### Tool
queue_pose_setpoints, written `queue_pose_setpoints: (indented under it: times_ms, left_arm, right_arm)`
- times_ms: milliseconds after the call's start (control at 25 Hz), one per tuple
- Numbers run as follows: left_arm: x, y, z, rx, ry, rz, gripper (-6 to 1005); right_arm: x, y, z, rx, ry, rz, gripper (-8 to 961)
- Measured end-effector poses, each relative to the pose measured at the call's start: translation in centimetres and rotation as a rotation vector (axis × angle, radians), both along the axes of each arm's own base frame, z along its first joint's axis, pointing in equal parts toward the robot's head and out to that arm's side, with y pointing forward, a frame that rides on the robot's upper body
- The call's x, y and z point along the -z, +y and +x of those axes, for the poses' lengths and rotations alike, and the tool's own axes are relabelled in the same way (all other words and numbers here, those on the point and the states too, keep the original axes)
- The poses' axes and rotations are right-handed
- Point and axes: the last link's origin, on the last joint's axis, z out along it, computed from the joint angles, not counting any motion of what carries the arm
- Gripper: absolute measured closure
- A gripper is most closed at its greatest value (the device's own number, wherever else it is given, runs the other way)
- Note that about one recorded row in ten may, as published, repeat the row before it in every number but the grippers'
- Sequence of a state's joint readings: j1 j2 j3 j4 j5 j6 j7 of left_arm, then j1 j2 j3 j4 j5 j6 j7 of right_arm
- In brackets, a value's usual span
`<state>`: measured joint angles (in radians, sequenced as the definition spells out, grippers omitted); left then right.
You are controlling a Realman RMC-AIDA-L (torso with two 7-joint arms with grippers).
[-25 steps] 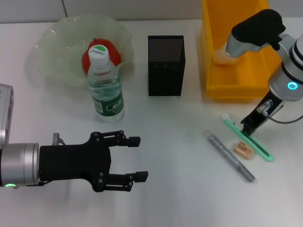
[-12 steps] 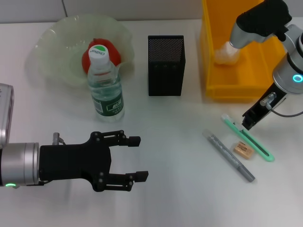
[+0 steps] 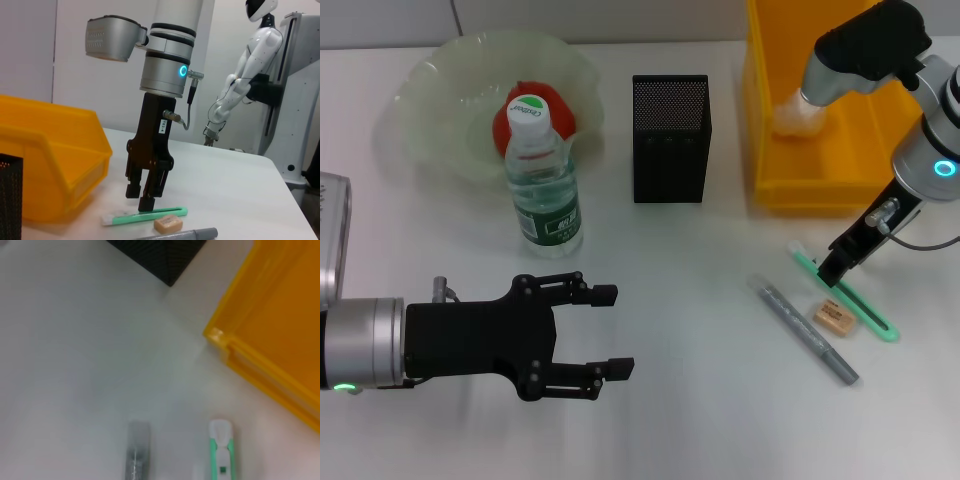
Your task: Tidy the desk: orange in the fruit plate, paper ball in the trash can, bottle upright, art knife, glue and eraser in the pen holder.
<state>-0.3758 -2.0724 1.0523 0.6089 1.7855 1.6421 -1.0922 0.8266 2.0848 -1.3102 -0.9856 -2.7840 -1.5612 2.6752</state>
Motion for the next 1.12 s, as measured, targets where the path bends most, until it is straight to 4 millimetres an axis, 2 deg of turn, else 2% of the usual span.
queue_pose_setpoints:
  times_ms: [200,880,1080,1120]
  left_arm:
    - [0.0,0.0,0.0,-0.001,0.001,0.001,199]
    - [0.0,0.0,0.0,0.000,0.001,0.001,200]
    - [0.0,0.0,0.0,-0.001,0.000,0.000,200]
    - [0.0,0.0,0.0,-0.001,0.000,0.000,200]
  right_arm:
    - [0.2,0.0,-0.1,0.003,0.013,-0.005,476]
    - [1.0,-0.1,0.5,0.015,-0.001,-0.019,496]
    - [1.1,-0.2,0.6,0.015,-0.002,-0.022,667]
    - [1.1,-0.2,0.6,0.015,-0.003,-0.022,667]
